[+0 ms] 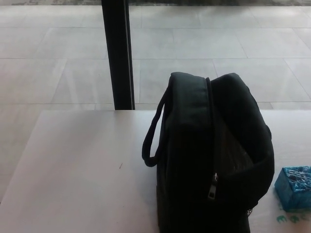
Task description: The robot uses its right hand to pick up the cube kept on the middle of the desk and put it inside the bag next to it
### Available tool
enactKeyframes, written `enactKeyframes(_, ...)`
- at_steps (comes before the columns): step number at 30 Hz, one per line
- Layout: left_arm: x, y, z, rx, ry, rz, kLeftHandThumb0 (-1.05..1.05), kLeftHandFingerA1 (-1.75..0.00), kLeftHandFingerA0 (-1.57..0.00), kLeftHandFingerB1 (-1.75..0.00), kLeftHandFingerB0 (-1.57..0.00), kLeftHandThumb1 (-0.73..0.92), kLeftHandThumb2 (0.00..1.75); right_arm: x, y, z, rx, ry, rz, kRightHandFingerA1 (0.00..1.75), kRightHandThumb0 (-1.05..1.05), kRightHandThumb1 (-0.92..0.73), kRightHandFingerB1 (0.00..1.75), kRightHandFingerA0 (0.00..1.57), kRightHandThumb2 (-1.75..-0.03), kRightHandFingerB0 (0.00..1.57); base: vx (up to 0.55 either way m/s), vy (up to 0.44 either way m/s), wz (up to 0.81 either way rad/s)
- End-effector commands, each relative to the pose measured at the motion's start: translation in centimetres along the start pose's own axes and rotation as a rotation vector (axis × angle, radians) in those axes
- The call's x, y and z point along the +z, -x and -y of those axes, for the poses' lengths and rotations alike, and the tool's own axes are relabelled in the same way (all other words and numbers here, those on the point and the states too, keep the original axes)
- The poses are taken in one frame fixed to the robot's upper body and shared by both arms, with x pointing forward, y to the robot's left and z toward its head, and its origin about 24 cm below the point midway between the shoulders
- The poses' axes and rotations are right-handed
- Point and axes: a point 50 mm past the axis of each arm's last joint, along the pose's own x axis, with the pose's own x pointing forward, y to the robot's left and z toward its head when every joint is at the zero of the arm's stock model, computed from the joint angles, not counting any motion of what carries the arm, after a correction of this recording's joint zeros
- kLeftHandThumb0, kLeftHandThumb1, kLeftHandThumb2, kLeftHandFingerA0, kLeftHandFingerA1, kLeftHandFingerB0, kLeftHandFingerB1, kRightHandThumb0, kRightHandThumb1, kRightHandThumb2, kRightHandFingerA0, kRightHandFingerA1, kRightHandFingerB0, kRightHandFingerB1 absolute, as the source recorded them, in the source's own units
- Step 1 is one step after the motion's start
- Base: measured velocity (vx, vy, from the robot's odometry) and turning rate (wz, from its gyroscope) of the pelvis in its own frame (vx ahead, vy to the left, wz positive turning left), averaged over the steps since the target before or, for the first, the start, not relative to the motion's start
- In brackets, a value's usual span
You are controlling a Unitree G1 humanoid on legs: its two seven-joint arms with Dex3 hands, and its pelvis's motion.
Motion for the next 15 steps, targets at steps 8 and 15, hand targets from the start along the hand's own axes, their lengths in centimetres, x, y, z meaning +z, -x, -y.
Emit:
enactKeyframes(8, -0.5, 0.3, -0.5, 0.016, -0.001, -0.035, -0.67, -0.51, -0.2, -0.39, -0.2, 0.69, 0.61, 3.5, -2.9, -7.1, 0.191, 0.249, 0.048, 0.38, -0.75, -0.69, 0.26, 0.09, -0.6, 0.16, 0.0, 0.0, 0.0)
enactKeyframes(15, -0.6, 0.6, -0.5, 0.021, -0.041, -0.045, -0.69, -0.51, -0.23, -0.39, -0.2, 0.69, 0.6, 2.5, -4.4, -9.9, 0.264, 0.298, -0.003, 0.34, -0.77, -0.52, 0.31, 0.0, -0.93, 0.12, 0.0, 0.0, 0.0)
